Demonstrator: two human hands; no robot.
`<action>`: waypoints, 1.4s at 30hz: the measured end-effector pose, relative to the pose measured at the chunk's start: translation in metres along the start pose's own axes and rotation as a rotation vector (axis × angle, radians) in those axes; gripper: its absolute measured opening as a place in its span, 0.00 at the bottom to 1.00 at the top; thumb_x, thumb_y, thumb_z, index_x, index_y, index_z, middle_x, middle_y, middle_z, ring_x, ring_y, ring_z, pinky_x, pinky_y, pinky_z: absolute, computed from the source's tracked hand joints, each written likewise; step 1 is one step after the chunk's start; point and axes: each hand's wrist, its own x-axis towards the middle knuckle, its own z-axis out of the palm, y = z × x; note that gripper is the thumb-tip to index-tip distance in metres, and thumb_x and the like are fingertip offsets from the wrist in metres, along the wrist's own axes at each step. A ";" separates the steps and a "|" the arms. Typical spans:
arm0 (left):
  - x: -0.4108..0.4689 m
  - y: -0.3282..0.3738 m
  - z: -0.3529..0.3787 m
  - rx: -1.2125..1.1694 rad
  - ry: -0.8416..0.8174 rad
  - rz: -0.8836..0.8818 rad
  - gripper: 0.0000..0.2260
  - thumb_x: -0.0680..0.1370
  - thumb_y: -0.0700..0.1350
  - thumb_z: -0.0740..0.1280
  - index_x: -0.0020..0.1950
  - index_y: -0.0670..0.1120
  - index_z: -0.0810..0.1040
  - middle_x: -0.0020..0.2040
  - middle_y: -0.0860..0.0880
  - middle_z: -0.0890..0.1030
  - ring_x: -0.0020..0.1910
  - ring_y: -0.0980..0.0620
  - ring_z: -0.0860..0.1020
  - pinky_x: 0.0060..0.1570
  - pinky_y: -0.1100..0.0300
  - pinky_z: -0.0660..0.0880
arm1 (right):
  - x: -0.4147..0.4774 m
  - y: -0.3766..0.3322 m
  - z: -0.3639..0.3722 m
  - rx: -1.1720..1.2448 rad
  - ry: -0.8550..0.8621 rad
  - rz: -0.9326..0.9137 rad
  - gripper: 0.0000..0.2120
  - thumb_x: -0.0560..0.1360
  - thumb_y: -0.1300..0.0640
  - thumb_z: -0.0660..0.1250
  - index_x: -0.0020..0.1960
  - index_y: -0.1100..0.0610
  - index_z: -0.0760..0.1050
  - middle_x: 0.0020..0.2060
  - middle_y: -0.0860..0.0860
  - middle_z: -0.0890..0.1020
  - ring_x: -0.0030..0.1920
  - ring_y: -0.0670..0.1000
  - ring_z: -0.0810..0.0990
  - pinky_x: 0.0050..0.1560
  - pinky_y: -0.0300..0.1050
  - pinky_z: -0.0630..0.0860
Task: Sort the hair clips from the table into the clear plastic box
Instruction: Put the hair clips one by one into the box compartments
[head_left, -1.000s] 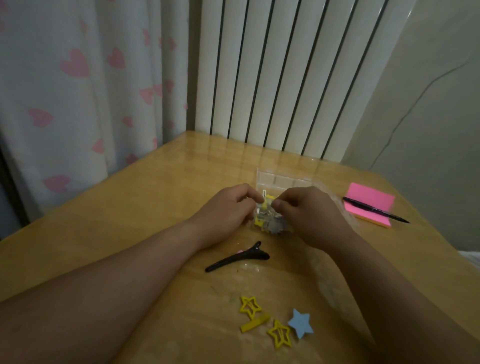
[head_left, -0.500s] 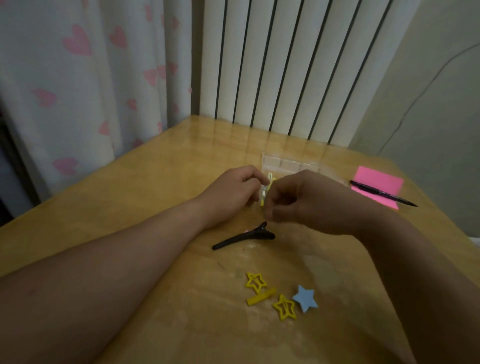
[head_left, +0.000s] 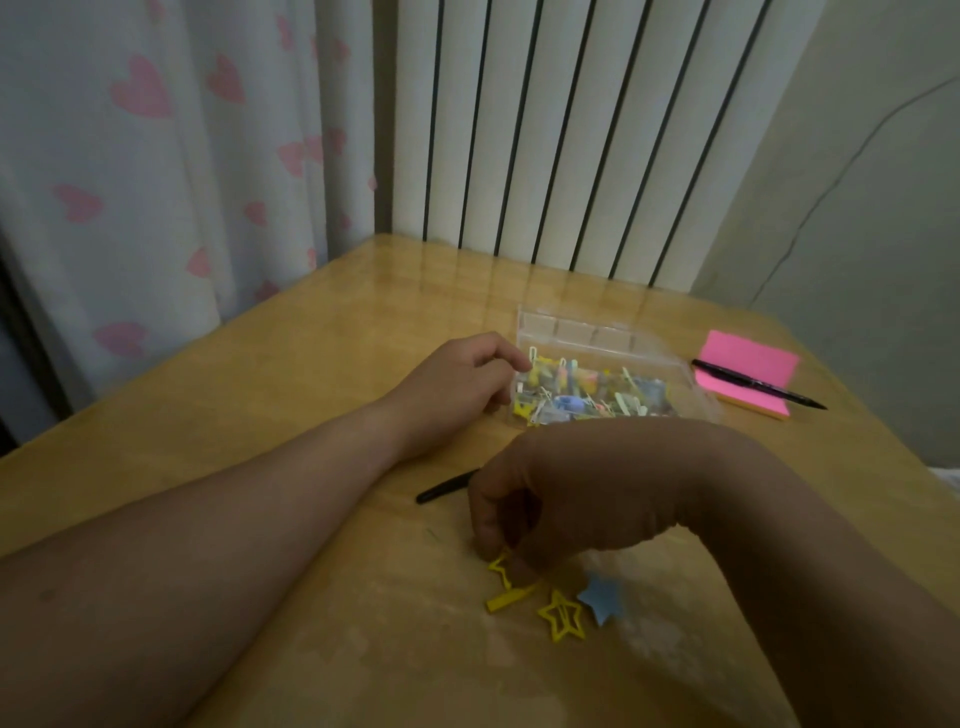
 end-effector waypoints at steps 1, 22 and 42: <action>0.000 0.000 0.000 -0.001 0.001 0.004 0.11 0.83 0.40 0.63 0.59 0.47 0.84 0.42 0.47 0.82 0.42 0.52 0.79 0.51 0.53 0.78 | 0.000 -0.001 0.000 -0.006 0.006 0.010 0.10 0.78 0.53 0.75 0.58 0.44 0.82 0.43 0.41 0.82 0.40 0.40 0.79 0.42 0.37 0.75; 0.000 -0.001 -0.001 0.003 -0.004 0.007 0.10 0.83 0.40 0.63 0.58 0.48 0.84 0.42 0.46 0.82 0.42 0.51 0.79 0.49 0.52 0.78 | 0.009 0.000 0.005 -0.219 0.036 0.054 0.11 0.75 0.47 0.77 0.56 0.44 0.80 0.48 0.43 0.79 0.43 0.45 0.79 0.40 0.42 0.76; 0.003 -0.003 0.002 0.004 0.001 0.000 0.10 0.83 0.42 0.64 0.56 0.53 0.83 0.41 0.49 0.82 0.42 0.53 0.80 0.50 0.52 0.79 | 0.036 0.076 -0.004 0.094 1.043 0.260 0.04 0.79 0.53 0.72 0.52 0.46 0.84 0.47 0.43 0.84 0.48 0.45 0.82 0.50 0.51 0.84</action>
